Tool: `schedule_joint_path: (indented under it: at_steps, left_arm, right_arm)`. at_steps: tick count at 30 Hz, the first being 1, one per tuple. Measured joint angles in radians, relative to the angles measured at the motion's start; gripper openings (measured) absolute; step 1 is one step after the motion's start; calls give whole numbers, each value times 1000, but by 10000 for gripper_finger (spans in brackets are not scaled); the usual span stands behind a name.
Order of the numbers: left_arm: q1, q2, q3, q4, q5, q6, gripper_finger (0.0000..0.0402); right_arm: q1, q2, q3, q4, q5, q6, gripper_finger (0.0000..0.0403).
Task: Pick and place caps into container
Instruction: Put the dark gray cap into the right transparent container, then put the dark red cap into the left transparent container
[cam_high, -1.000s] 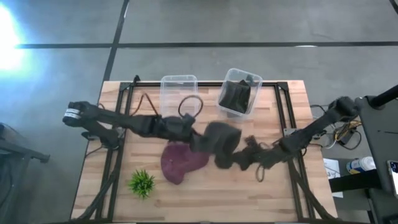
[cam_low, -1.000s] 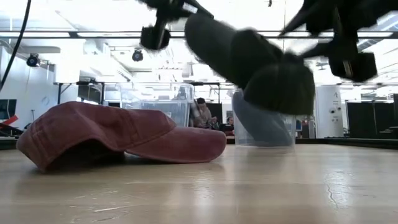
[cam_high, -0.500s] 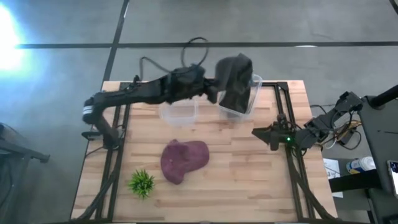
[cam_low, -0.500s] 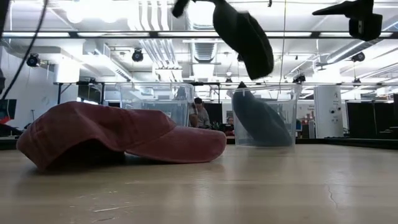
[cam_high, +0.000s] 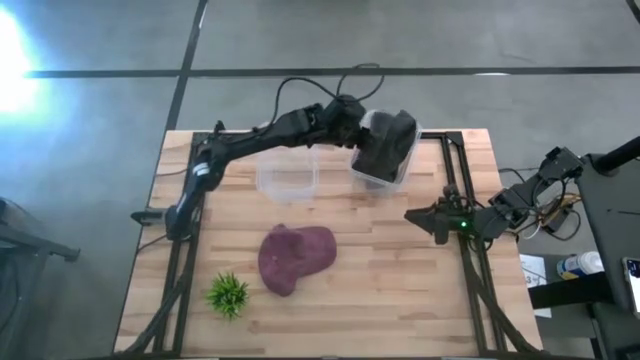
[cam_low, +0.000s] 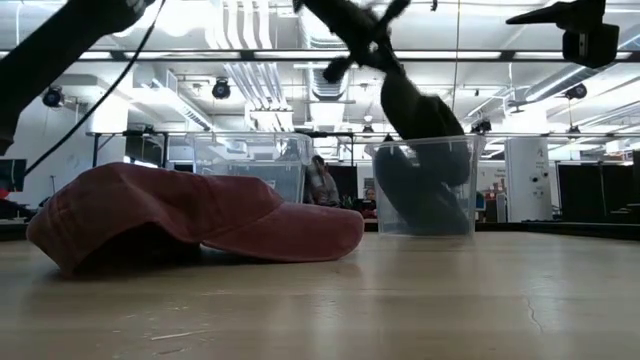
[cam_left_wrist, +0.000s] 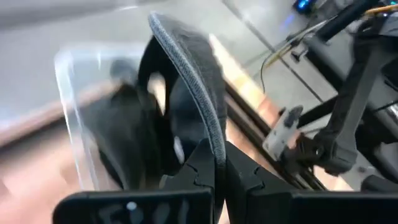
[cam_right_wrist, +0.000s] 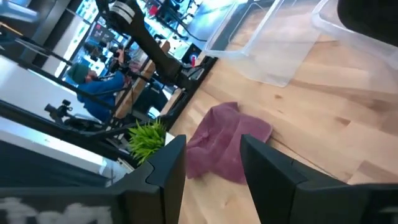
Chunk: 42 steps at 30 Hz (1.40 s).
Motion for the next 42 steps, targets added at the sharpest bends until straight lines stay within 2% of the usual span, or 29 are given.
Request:
schedule_joint_path:
  at_steps: [3, 5, 12, 17, 21, 25, 28, 36, 42]
  left_arm:
    - [26, 5, -73, -29, 17, -90, 9]
    - [32, 6, -112, -39, 43, -99, 10]
    - [17, -1, -189, 171, 174, -46, 21]
    - [8, 5, -280, 206, 152, -16, 23]
    - [2, 5, -398, 335, 157, -33, 24]
    - [-8, -3, -430, 385, 160, -21, 29]
    - [-14, -3, -414, 361, 147, 20, 56]
    - [-26, -53, -338, 207, 115, 146, 168]
    - [-72, -212, -348, 124, 110, 291, 195]
  right_arm:
    - [0, 0, 0, -9, 0, -6, 148]
    - [0, 2, -1, -20, -1, -4, 148]
    - [0, 11, -1, -32, -4, 6, 146]
    - [-1, 29, -1, -77, -4, 52, 145]
    - [-1, 40, -1, -82, -3, 68, 144]
    - [-1, 44, -1, -82, -3, 73, 144]
    - [-1, 49, -1, -85, -3, 90, 144]
    - [-1, 68, -1, -89, -35, 146, 147]
    - [-3, 136, 0, -87, -147, 232, 166]
